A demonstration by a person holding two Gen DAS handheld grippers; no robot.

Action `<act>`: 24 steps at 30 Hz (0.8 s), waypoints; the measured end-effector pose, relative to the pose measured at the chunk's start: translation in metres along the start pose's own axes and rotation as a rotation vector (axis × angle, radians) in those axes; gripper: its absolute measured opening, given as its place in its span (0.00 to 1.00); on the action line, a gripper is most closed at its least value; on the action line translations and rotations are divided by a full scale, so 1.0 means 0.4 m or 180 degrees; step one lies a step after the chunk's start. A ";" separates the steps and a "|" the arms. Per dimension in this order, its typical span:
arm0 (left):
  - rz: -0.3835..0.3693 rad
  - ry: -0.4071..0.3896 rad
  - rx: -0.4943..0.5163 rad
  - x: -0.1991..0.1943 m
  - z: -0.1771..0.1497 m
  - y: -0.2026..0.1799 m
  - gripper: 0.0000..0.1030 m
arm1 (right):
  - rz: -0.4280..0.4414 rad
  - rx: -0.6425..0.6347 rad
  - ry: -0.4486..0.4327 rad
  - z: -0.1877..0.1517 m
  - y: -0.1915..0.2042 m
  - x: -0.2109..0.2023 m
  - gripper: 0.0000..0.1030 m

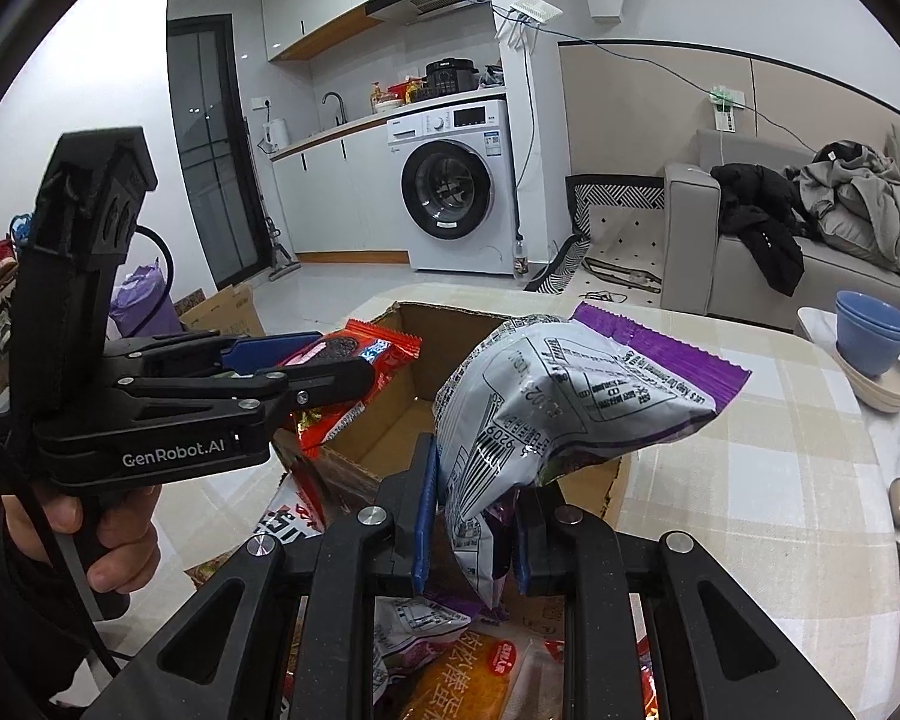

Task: Organize snacks
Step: 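Open both grippers to drop the packs into the box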

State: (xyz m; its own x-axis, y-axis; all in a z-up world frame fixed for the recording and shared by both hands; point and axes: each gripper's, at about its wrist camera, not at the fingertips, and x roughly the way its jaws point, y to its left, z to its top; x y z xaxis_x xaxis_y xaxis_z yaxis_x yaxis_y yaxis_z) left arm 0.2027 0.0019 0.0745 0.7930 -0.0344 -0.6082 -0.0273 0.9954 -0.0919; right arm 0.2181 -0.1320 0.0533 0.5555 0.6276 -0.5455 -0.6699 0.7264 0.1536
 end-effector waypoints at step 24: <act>0.0031 -0.0055 -0.0086 -0.109 -0.070 -0.016 0.99 | -0.0267 0.0160 -0.0142 -0.064 -0.054 -0.116 0.99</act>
State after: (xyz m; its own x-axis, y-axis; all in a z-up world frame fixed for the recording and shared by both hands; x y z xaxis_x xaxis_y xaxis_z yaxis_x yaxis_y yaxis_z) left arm 0.1513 -0.0056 0.0796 0.8031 -0.0230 -0.5955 -0.0513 0.9929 -0.1075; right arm 0.1940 -0.1838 0.0541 0.6307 0.5751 -0.5210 -0.5952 0.7893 0.1508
